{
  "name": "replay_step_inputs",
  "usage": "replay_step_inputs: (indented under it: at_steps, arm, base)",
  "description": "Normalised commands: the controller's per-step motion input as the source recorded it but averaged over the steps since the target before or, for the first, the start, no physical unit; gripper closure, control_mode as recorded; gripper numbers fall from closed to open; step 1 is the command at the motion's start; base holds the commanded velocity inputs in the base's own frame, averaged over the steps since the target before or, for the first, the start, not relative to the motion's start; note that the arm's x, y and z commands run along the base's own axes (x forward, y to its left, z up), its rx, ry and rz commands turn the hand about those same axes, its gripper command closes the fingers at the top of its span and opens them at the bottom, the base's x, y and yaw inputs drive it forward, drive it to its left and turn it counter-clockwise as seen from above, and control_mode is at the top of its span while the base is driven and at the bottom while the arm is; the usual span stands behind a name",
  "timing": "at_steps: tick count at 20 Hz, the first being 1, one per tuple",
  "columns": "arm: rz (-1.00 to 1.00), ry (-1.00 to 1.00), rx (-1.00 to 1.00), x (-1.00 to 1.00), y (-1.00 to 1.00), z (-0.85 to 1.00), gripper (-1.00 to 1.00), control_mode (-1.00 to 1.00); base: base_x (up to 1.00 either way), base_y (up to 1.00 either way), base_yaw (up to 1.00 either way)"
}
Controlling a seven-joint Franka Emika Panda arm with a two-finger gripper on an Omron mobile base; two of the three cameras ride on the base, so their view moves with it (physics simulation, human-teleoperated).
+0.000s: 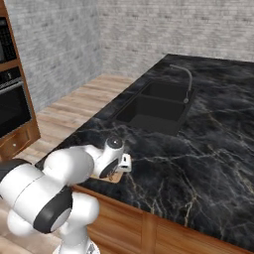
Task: Open the cabinet, retrieve the rolling pin, and place it next to the meat on the cutting board to prepare for tenderizing.
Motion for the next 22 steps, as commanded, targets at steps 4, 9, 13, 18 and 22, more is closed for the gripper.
replay_step_inputs:
  at_steps: [4,9,13,18,22]
  arm:
    - [0.12,-0.07,0.00,0.04,0.00,-0.02,-1.00,-1.00]
    - [0.08,-0.09,0.00,0.00,0.00,0.15,-1.00,-1.00]
    - [0.05,-0.07,0.00,0.04,0.00,0.38,-1.00,-1.00]
    - [0.03,-0.04,-0.01,0.05,0.00,0.49,-1.00,-1.00]
    - [0.00,-0.01,-0.04,0.00,0.00,0.57,-1.00,-1.00]
  base:
    - [0.00,0.00,0.00]
    - [0.00,0.00,0.00]
    - [0.00,0.00,0.00]
    - [0.00,0.00,0.00]
    - [0.00,0.00,0.00]
